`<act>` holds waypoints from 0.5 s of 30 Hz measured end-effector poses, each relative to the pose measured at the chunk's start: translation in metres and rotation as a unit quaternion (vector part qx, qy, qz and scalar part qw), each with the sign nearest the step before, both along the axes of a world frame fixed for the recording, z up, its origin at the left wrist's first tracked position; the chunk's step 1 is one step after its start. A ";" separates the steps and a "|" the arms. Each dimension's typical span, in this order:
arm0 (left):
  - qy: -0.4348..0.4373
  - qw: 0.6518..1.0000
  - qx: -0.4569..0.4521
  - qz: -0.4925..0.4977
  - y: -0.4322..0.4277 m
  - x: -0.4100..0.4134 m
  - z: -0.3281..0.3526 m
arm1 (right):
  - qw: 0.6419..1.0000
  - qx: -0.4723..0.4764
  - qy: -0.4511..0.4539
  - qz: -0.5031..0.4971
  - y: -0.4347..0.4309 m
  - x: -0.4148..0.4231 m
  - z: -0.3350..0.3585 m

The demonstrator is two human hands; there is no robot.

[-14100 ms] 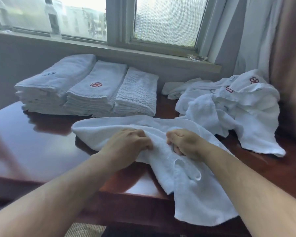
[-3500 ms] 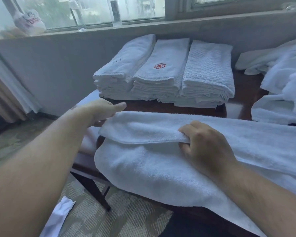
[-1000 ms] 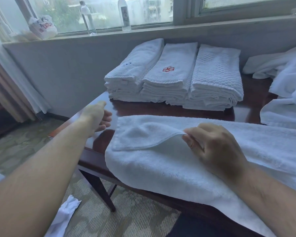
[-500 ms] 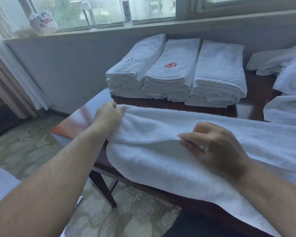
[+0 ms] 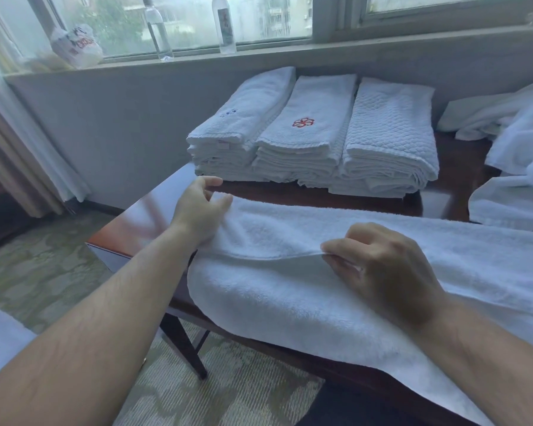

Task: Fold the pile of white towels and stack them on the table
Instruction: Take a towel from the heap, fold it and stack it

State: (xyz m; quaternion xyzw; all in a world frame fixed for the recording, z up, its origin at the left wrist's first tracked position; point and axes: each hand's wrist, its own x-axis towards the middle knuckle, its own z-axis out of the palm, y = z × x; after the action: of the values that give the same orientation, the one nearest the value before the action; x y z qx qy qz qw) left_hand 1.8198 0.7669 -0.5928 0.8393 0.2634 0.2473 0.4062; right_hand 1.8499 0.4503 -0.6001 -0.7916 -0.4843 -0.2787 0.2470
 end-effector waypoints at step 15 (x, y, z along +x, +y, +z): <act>0.072 0.911 0.297 -0.277 -0.127 -0.026 0.010 | 0.956 -0.201 0.095 -0.190 -0.040 -0.004 0.016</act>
State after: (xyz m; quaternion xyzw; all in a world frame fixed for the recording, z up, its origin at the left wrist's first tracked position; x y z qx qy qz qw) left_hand 1.7935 0.6402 -0.5826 0.9760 -0.0367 0.1310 0.1700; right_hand 1.8455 0.4104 -0.5838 -0.9251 -0.3454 -0.1414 0.0705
